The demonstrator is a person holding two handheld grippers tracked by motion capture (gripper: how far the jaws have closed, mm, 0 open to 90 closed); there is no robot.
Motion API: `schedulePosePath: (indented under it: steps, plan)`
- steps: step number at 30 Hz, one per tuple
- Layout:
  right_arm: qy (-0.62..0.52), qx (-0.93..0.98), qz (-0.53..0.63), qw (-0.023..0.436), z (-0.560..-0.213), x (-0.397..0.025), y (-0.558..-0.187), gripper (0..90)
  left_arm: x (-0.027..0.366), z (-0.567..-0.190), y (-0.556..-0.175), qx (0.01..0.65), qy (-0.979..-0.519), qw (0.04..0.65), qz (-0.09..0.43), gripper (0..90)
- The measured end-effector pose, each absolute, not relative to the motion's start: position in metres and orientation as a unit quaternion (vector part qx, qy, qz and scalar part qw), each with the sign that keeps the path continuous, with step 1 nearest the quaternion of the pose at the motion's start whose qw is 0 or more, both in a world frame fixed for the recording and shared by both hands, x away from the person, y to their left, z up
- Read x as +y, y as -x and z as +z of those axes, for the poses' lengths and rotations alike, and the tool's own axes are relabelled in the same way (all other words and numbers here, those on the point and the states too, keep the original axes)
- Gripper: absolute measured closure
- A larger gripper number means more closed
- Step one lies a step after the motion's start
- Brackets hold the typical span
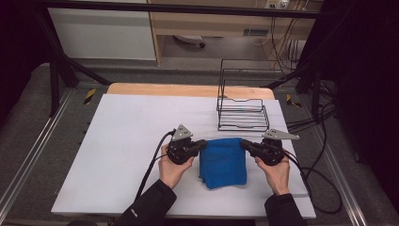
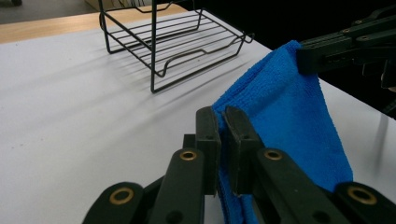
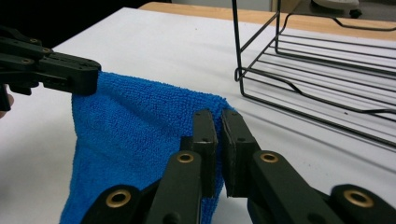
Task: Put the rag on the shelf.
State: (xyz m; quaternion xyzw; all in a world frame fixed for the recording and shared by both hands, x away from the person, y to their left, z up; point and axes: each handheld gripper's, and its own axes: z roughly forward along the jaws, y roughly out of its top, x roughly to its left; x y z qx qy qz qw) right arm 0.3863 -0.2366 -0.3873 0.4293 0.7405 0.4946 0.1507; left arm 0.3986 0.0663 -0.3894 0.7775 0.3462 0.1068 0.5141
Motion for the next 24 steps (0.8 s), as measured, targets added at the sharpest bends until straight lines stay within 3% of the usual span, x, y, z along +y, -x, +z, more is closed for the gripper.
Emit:
schedulePosePath:
  steps: [24]
  plan:
    - [-0.399, 0.717, 0.532, 0.207, -0.348, -0.244, -0.368, 85.9, 0.062, -0.352, -0.391, 0.314, -0.764, 0.547, 0.136, 84.5]
